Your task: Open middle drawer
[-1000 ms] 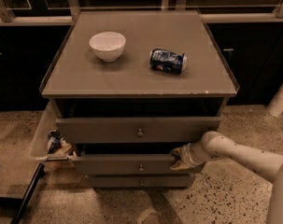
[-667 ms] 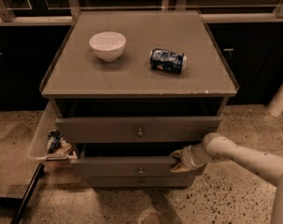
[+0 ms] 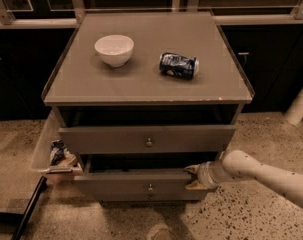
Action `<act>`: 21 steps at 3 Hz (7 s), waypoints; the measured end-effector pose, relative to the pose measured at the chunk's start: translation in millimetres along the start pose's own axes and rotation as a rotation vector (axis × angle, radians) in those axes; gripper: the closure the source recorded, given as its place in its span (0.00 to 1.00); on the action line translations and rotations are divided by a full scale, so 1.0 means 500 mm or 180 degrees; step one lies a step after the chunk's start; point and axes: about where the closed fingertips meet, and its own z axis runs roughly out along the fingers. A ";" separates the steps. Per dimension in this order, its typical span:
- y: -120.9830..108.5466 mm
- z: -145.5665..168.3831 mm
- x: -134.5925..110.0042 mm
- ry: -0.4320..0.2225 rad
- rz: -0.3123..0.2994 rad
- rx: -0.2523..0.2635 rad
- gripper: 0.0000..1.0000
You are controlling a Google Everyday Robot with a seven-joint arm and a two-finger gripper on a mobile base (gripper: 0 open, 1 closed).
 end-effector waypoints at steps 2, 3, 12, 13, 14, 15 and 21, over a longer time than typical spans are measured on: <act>0.027 -0.013 0.000 -0.0019 0.0016 -0.0002 0.81; 0.030 -0.016 -0.003 -0.0019 0.0016 -0.0002 0.58; 0.135 -0.048 0.002 -0.0229 0.0019 0.0011 0.59; 0.134 -0.048 0.001 -0.0291 0.0033 0.0022 0.35; 0.153 -0.047 0.003 -0.0341 0.0030 0.0001 0.38; 0.166 -0.049 -0.001 -0.0380 0.0031 -0.0008 0.61; 0.173 -0.063 -0.006 -0.0417 0.0037 0.0017 0.35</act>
Offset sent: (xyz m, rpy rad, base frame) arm -0.1651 -0.0503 -0.0235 0.0778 0.0317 -0.0316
